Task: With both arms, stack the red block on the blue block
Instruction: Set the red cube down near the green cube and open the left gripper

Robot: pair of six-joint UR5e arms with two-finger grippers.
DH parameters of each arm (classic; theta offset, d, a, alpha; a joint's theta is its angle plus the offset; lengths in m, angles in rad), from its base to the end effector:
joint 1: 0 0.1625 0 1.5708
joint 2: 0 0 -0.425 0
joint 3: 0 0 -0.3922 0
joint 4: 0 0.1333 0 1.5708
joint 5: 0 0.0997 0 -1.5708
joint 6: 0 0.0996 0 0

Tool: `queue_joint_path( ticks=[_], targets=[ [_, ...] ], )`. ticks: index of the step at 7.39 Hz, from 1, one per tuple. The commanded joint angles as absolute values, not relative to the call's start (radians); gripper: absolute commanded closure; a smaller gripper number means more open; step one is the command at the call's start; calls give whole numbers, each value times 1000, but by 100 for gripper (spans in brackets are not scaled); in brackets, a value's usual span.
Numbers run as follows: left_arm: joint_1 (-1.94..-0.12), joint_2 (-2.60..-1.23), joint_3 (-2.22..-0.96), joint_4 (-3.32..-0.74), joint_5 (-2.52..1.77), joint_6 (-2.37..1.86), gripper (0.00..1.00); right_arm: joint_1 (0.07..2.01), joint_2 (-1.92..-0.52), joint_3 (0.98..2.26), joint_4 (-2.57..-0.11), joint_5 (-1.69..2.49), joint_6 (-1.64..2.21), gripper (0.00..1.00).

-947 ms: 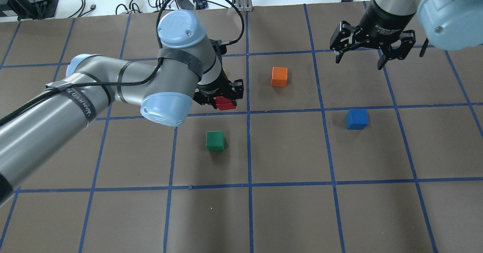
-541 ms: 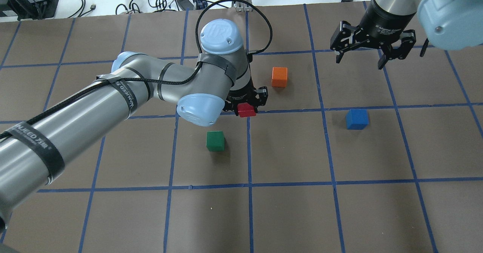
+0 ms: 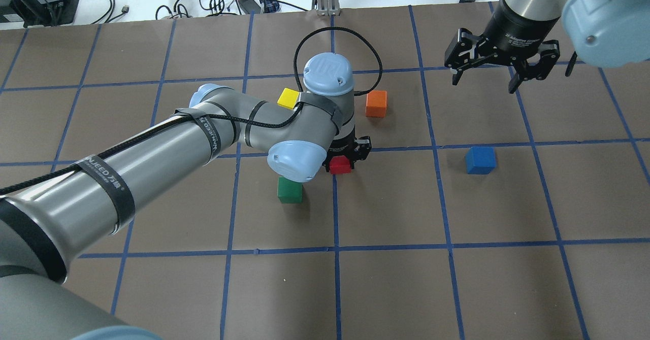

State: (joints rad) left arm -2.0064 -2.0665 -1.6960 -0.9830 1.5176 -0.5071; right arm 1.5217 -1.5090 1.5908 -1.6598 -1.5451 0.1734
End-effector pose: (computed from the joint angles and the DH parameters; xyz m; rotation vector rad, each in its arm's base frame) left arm -0.3862 -0.5014 0.2055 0.1125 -3.1061 -0.0834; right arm 0.1103 -0.5236 0.4558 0.3457 3.0962 -0.0087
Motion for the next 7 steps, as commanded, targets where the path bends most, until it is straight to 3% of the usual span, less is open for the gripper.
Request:
queue_joint_path(
  ticks=[1, 2, 3, 7],
  targets=[
    [-2019, -2088, -1695, -954, 1519, -517, 23, 1522, -1509, 1591, -1660, -1545, 173, 0],
    [-2019, -2083, -1694, -944, 1535, -512, 6, 1522, -1508, 1591, -1660, -1546, 173, 0],
    [-2013, -2041, -1684, -956, 1596, -500, 0, 1522, -1509, 1592, -1658, -1545, 173, 0],
    [-1852, -1858, -1669, -1067, 1629, -412, 0, 1567, -1510, 1672, -1677, -1528, 233, 0]
  ],
)
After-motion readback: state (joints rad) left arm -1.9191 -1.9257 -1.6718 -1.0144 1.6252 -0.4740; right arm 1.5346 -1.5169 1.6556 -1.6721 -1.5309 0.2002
